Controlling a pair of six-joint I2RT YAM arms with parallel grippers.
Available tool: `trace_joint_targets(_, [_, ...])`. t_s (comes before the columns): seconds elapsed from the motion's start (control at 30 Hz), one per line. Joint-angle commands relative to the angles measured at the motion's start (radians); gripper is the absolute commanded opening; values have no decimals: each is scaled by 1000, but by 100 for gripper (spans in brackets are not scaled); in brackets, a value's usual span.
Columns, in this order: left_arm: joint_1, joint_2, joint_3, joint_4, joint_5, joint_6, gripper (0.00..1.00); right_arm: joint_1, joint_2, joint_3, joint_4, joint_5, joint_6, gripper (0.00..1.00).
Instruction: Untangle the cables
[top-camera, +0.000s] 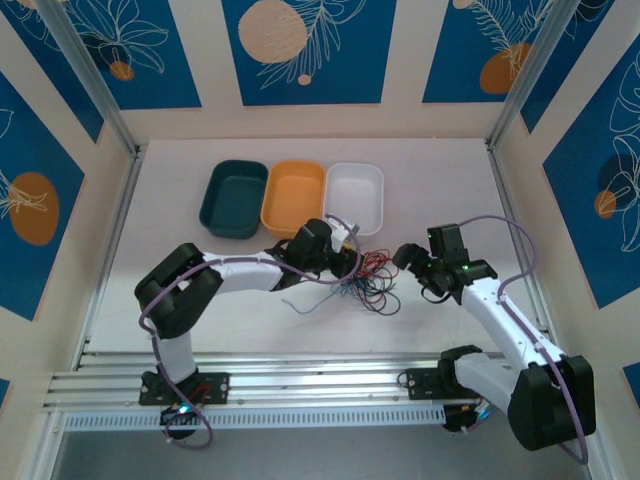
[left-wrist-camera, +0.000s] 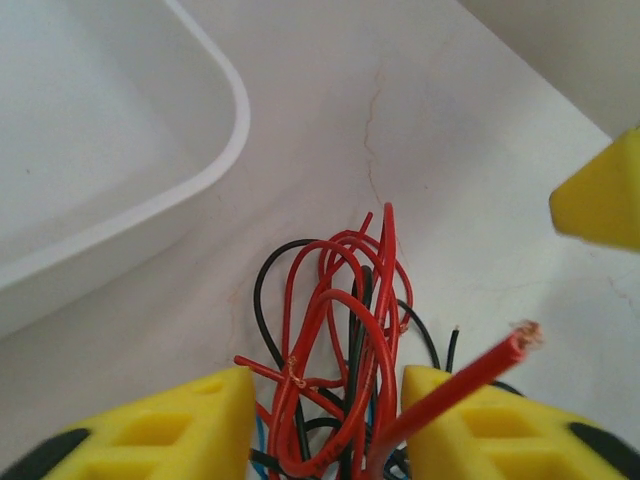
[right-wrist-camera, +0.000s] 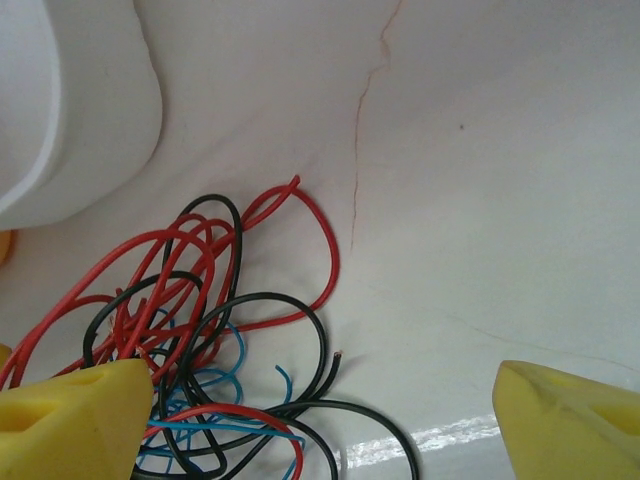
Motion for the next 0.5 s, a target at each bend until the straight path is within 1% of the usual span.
trace_joint_targets(0.0, [-11, 7, 7, 31, 35, -30, 29, 26, 29, 15, 0, -36, 24, 88])
trace_joint_targets(0.17, [-14, -20, -21, 29, 30, -58, 4, 58, 90, 42, 20, -91, 51, 85])
trace_joint_targets(0.3, [-14, -81, -83, 29, 24, -76, 0, 98, 128, 73, 6, -104, 59, 83])
trace_joint_targets(0.47, [-12, -182, -168, -3, -4, -108, 0, 148, 157, 103, -24, -114, 64, 78])
